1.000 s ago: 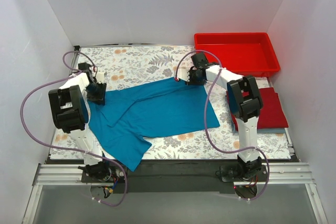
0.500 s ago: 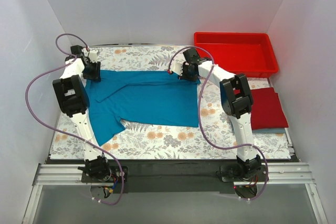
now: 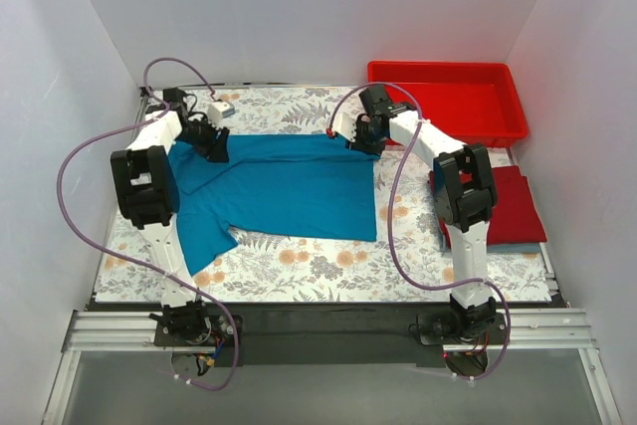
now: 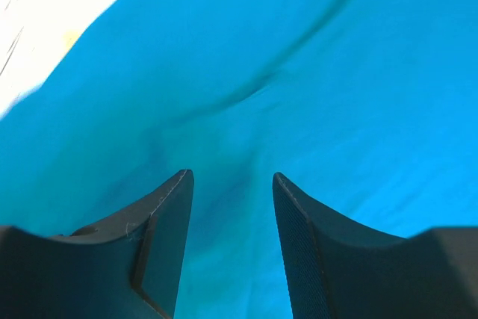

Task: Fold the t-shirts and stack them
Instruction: Fold the tshirt

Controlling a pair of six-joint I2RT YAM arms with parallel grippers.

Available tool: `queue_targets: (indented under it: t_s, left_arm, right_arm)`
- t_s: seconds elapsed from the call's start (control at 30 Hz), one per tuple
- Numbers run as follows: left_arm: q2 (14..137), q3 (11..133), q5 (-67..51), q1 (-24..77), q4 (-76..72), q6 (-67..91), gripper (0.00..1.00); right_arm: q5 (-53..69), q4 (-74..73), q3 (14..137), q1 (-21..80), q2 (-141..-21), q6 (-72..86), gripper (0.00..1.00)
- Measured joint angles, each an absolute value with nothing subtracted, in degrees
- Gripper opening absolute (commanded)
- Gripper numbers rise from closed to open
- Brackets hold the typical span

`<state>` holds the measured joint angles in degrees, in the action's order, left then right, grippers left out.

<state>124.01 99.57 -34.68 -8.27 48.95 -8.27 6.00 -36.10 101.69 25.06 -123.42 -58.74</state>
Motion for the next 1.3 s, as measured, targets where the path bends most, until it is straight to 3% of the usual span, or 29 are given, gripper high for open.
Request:
queue_targets:
  t_s: [0.3, 0.57, 0.77, 0.9, 1.1, 1.3]
  left_arm:
    - [123.87, 98.04, -40.1, -4.97, 50.26, -27.24, 0.46]
    - [124.01, 96.95, -39.83, -3.57, 50.41, -34.46, 0.46]
    - [124.05, 96.03, -39.83, -2.68, 49.36, -37.34, 0.46]
    - [124.2, 96.03, -39.81, -2.2, 48.77, -39.03, 0.45]
    - [124.42, 96.03, -39.83, -1.45, 47.9, -40.53, 0.35]
    - [124.44, 96.03, -39.59, -1.17, 47.27, -41.67, 0.15]
  right_arm:
    - [5.82, -39.31, 101.8, 24.71, -124.16, -61.45, 0.34]
    - [3.9, -39.33, 102.04, 24.73, -127.76, -63.33, 0.37]
    - [2.9, -39.42, 102.17, 24.71, -127.92, -64.14, 0.31]
    - [2.72, -39.53, 102.17, 24.71, -127.98, -64.77, 0.19]
    - [2.7, -39.55, 102.17, 24.71, -127.98, -65.32, 0.01]
    - [2.5, -39.55, 102.24, 24.71, -127.98, -65.8, 0.01]
